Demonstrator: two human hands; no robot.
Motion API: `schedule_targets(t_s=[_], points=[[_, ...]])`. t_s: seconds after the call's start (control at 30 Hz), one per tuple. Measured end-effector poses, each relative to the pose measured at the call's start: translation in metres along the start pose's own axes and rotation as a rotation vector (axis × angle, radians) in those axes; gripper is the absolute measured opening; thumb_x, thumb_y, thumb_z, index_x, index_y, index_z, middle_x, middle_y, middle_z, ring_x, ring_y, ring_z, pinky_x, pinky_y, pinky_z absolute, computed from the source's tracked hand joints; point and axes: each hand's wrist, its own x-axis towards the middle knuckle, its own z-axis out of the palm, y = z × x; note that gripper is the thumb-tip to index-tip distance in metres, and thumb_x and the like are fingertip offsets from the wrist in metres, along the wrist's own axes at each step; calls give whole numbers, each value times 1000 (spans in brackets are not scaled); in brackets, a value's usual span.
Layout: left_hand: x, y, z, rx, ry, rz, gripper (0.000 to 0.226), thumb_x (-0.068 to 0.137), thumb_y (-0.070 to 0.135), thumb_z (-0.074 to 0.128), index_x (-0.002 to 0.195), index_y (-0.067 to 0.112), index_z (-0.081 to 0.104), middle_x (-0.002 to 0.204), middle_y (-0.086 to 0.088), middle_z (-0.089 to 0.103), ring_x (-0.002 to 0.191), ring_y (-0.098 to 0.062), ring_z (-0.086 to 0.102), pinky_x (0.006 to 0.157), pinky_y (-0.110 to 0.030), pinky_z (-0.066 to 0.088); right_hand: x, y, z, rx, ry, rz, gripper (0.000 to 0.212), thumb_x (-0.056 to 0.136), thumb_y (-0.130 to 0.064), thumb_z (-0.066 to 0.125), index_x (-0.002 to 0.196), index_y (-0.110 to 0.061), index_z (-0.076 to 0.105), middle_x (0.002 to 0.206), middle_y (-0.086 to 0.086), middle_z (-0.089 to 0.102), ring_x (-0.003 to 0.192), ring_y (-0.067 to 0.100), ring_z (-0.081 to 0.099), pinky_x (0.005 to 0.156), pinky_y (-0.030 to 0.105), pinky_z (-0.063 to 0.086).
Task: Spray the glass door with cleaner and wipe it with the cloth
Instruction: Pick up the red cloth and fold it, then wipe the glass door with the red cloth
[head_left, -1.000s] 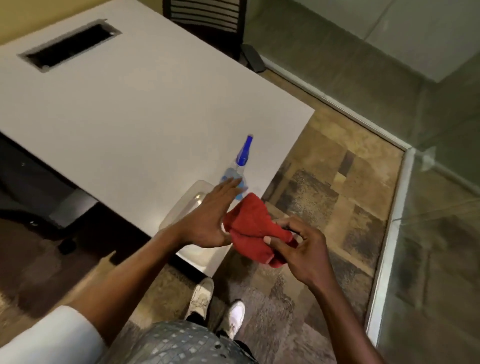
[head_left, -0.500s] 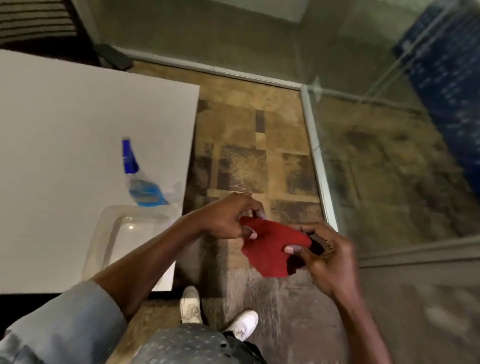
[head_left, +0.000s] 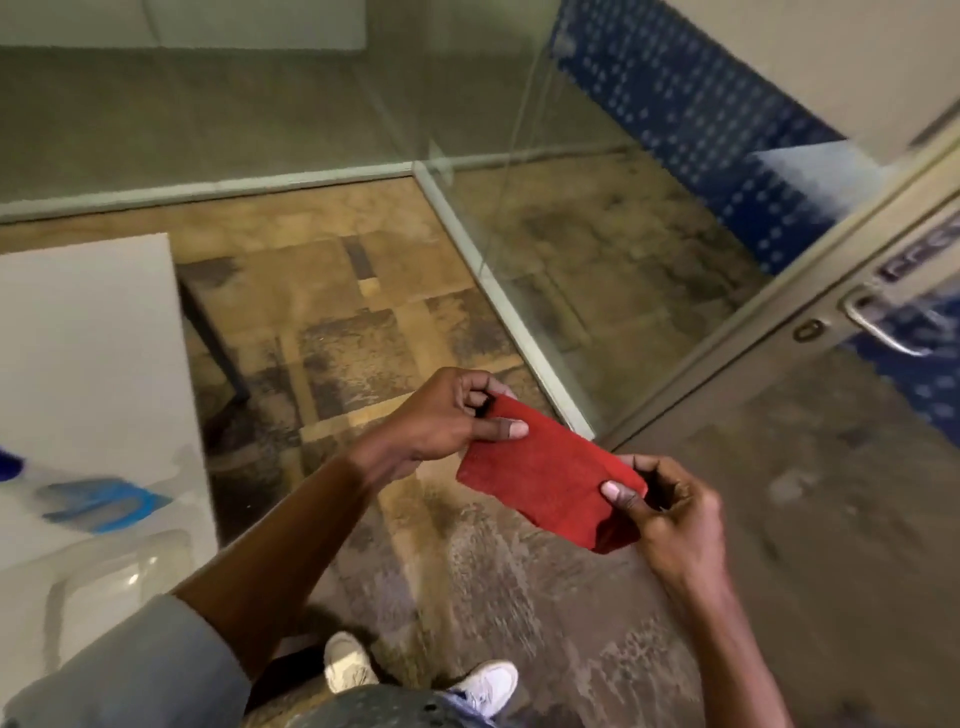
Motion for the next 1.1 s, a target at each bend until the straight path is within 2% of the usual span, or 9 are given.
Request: schedule_targets(t_s=[0.1, 0.23, 0.33, 0.47, 0.6, 0.67, 0.77, 0.97, 1.1], points=[[19, 16, 31, 40, -94, 16, 25, 87, 13, 89, 110, 15, 80, 105, -8, 82, 96, -19, 78, 88, -32, 63, -6, 15, -36, 22, 32, 47, 26, 86, 5, 84, 102, -16, 80, 96, 7, 84, 80, 13, 74, 73, 24, 61], [47, 39, 78, 190, -150, 93, 22, 88, 8, 87, 107, 16, 80, 92, -2, 72, 77, -6, 66, 77, -26, 55, -11, 30, -88, 41, 113, 88, 24, 85, 6, 84, 100, -12, 80, 92, 9, 84, 77, 13, 74, 65, 22, 62], [61, 57, 118, 223, -145, 172, 18, 89, 7, 85, 102, 19, 80, 84, -2, 73, 76, -13, 66, 73, -28, 54, -13, 41, -123, 20, 162, 100, 24, 82, 5, 87, 94, -14, 80, 85, 7, 82, 71, 10, 72, 62, 20, 59], [79, 73, 180, 269, -166, 259, 22, 90, 3, 83, 96, 24, 81, 68, 13, 70, 68, -12, 60, 63, -24, 44, -18, 60, -169, -98, 176, 132, 29, 79, -8, 94, 94, -29, 81, 86, -1, 81, 78, 10, 73, 74, 33, 60], [94, 88, 237, 457, -327, 357, 21, 88, 2, 81, 96, 21, 82, 82, 9, 79, 74, -6, 66, 70, -28, 51, -28, 54, -205, -257, 202, 34, 48, 75, -24, 99, 116, -31, 77, 108, -18, 80, 103, -6, 73, 94, 20, 56], [100, 98, 266, 551, -387, 395, 21, 85, 4, 85, 97, 20, 81, 90, 4, 82, 82, -12, 75, 78, -30, 58, -28, 46, -220, -255, 248, -43, 55, 75, -24, 99, 124, -29, 75, 118, -18, 78, 111, -4, 72, 99, 20, 56], [107, 112, 301, 589, -425, 424, 26, 78, 3, 92, 97, 15, 78, 85, 1, 81, 78, -13, 78, 71, -22, 60, -25, 36, -236, -197, 285, -131, 67, 74, -22, 100, 134, -26, 71, 124, -15, 77, 117, 1, 72, 102, 21, 56], [134, 131, 349, 646, -510, 571, 20, 79, 0, 87, 92, 14, 82, 88, 7, 82, 82, -3, 76, 73, -12, 51, -10, 36, -257, -138, 406, -164, 70, 72, -29, 95, 137, -25, 68, 124, -14, 77, 113, 4, 75, 100, 27, 60], [154, 140, 374, 533, -522, 588, 18, 79, 6, 91, 93, 14, 82, 86, 8, 82, 80, 3, 74, 75, -11, 49, -4, 51, -272, -143, 496, -65, 65, 73, -14, 97, 126, -39, 70, 111, -23, 79, 103, -1, 75, 89, 18, 58]])
